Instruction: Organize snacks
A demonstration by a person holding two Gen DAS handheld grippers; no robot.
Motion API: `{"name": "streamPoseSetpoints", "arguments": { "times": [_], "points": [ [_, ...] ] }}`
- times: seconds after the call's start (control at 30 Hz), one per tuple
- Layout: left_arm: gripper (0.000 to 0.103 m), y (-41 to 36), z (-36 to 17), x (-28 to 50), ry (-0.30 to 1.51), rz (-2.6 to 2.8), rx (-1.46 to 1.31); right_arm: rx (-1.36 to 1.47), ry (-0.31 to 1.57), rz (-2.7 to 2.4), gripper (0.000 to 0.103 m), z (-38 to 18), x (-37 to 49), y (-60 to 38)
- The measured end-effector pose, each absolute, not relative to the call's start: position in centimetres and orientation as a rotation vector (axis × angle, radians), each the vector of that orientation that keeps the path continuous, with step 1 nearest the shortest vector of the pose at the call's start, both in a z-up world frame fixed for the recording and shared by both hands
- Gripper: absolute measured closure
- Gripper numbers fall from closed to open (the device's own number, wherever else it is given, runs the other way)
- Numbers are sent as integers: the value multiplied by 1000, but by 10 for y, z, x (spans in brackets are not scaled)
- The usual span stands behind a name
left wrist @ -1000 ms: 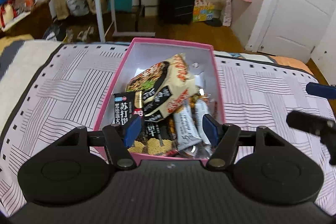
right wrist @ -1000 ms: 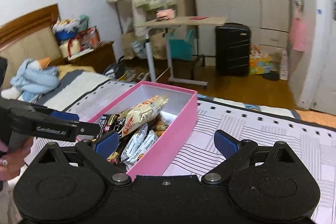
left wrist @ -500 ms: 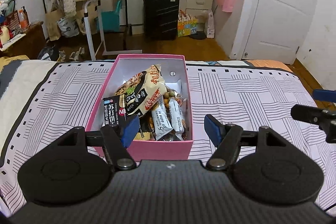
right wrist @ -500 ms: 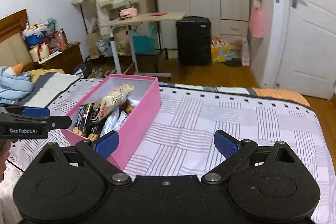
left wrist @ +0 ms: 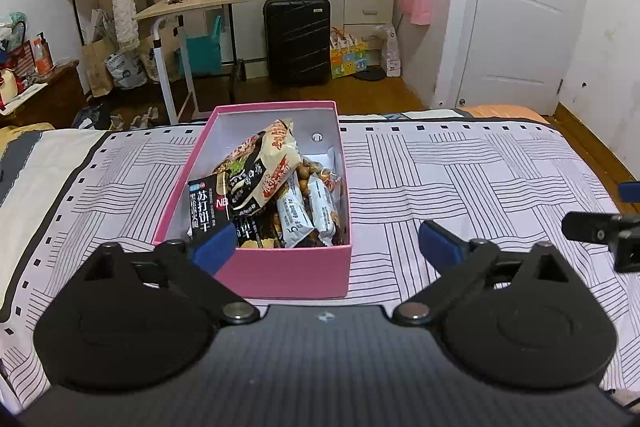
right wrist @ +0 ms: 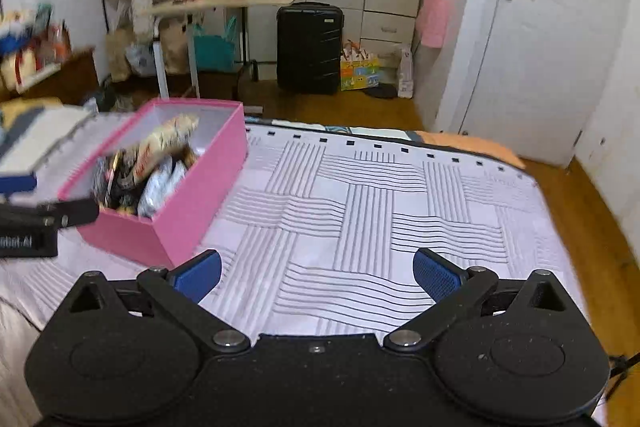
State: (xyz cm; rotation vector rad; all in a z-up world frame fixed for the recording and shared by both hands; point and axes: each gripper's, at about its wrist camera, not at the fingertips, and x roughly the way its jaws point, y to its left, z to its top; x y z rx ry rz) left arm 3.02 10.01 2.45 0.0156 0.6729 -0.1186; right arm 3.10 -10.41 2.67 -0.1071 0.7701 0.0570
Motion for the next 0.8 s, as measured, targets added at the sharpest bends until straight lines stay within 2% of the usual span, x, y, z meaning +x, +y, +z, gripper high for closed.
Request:
{"name": "streamPoseSetpoints", "arguments": {
  "times": [0.23, 0.8],
  "points": [
    [2, 84, 11, 25, 682, -114, 105, 22, 771, 73, 0, 18, 22, -117],
    [2, 75, 5, 16, 691, -67, 97, 50, 714, 39, 0, 14, 12, -119]
  ]
}}
